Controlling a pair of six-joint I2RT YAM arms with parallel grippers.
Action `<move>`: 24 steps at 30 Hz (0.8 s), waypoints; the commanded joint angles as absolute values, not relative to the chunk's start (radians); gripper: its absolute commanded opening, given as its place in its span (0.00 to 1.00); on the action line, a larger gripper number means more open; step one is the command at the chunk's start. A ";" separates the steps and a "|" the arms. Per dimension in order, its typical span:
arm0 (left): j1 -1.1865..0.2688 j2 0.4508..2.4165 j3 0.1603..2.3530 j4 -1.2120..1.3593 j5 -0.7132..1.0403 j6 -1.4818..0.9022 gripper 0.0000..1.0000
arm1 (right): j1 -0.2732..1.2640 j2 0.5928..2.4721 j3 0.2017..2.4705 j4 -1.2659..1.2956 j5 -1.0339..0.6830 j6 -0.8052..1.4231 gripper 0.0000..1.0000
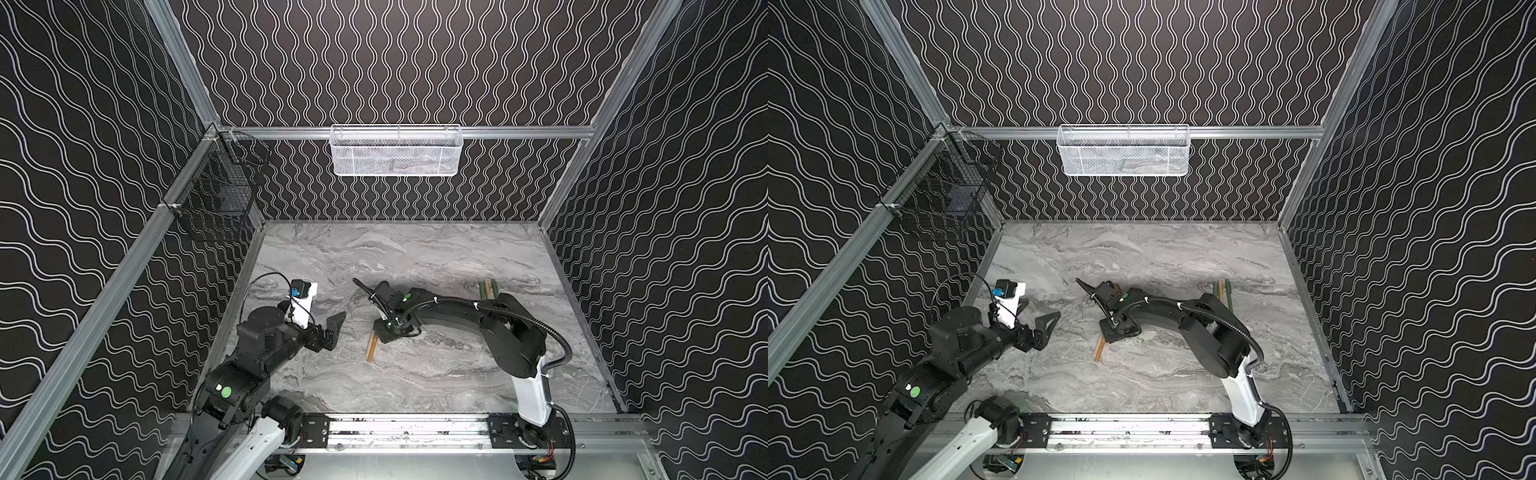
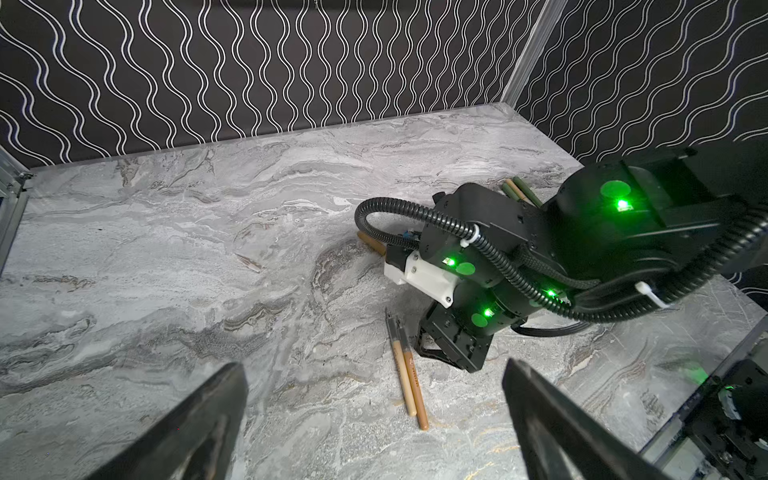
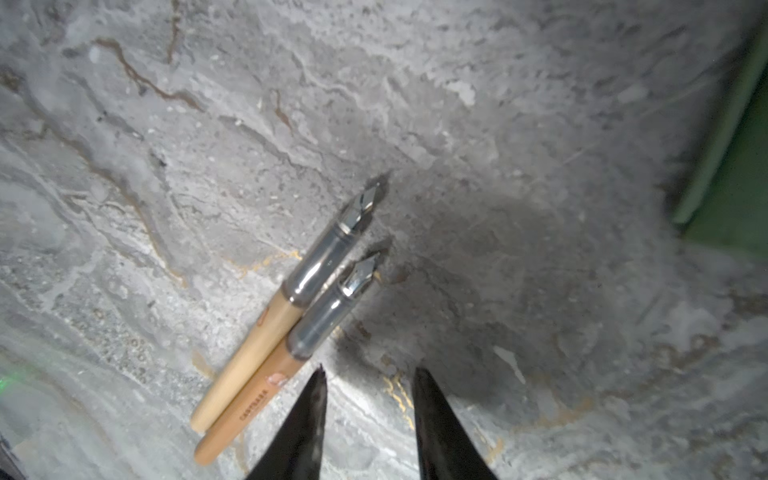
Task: Insert the pens into the pen caps
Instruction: 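Grasp one wooden pen by its body with the right gripper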
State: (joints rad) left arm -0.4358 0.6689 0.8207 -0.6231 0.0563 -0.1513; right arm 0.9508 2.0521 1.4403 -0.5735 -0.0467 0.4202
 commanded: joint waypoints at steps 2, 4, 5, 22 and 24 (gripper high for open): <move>-0.434 0.669 0.820 -0.596 0.053 -0.142 0.99 | 0.953 2.024 1.437 -0.532 -0.124 0.431 0.38; -0.434 0.669 0.820 -0.595 0.053 -0.140 0.99 | 0.952 2.020 1.440 -0.520 -0.144 0.438 0.38; -0.433 0.669 0.821 -0.597 0.054 -0.140 0.99 | 0.952 2.020 1.444 -0.518 -0.150 0.440 0.38; -0.432 0.659 0.820 -0.594 0.052 -0.137 0.99 | 0.966 2.078 1.460 -0.553 -0.104 0.443 0.36; -0.432 0.657 0.819 -0.595 0.052 -0.137 0.99 | 0.970 2.079 1.464 -0.567 -0.086 0.443 0.36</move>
State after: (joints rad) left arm -0.4347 0.6571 0.8207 -0.6228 0.0528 -0.1509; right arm 0.9642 2.0735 1.4555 -0.5323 -0.1230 0.4335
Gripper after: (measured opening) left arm 0.987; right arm 0.365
